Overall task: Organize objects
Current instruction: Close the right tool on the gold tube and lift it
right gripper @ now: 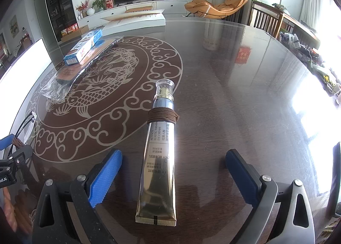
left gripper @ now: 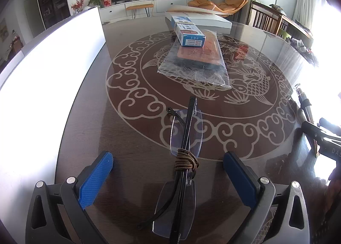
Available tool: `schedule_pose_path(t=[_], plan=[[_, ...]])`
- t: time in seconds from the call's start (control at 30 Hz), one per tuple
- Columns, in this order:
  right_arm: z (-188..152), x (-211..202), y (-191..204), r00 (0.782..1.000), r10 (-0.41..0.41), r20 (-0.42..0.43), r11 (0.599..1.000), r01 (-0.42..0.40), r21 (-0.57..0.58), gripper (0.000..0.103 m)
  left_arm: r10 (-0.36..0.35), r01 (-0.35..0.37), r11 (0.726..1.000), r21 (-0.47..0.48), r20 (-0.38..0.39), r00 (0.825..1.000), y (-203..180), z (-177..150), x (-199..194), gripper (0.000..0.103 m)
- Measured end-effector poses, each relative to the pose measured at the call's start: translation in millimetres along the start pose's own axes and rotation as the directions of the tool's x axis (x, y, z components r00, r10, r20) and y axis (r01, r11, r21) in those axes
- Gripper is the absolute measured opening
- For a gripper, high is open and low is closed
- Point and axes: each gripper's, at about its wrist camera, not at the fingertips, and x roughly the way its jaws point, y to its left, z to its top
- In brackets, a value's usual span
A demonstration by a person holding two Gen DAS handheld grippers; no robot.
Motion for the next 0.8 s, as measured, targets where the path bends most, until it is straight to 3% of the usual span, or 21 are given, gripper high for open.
schedule_pose_path(t=[0.63,0.8], plan=[[-0.7,3.0,1.0,1.000,-0.003,-0.011,1.000,0.003,-0.001,0.103,0.001,-0.001,1.000,-0.001,-0.001,1.000,0.0,0.1,0.4,0.103],[1.4,3.6,-2.2,0.999,0.017,-0.038,1.000,-0.018,-0.017,0.103,-0.003,0.004,1.000,0.019,-0.068,0.998,-5.7,0.2,-1.7,0.103]])
